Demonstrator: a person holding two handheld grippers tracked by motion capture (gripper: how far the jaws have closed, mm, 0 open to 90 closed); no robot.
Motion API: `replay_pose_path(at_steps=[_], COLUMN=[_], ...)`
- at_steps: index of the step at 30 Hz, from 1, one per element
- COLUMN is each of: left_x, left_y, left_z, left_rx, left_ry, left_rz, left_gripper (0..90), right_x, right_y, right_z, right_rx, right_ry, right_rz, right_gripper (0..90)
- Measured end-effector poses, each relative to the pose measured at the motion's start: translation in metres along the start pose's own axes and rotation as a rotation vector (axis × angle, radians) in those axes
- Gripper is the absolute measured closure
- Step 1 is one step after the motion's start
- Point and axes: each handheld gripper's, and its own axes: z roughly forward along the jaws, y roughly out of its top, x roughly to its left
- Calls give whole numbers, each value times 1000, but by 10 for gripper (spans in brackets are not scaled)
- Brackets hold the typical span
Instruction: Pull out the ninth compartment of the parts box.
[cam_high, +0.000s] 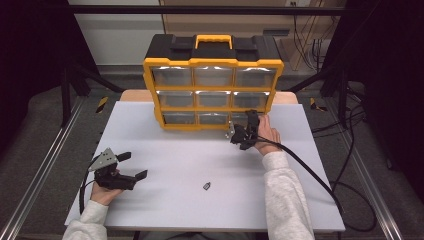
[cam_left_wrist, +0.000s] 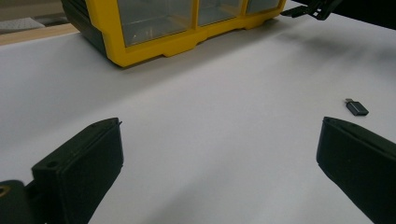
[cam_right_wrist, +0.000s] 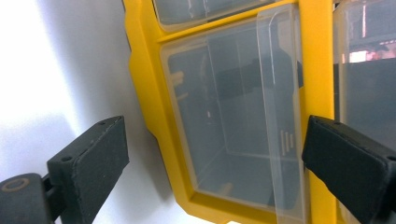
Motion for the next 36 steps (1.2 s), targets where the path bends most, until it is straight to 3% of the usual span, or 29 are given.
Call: replay_pose_path(at_steps=[8, 13, 18, 36], left_x=[0, 0, 0, 0], left_y=[0, 0, 0, 0], left_z=[0, 0, 0, 0], left_rx=[0, -1, 1, 1], left_ry=[0, 1, 2, 2], left_rz=[1, 0, 1, 1], left_gripper=[0, 0, 1, 2], right_x=[2, 4, 5, 8], right_y=[-1, 0, -1, -1], right_z=[2, 2, 3, 2], right_rx=[9, 14, 16, 5], right_ry=[-45, -63, -91, -182], right_rz=[-48, -41, -65, -126], right_gripper=[118, 156, 196, 398])
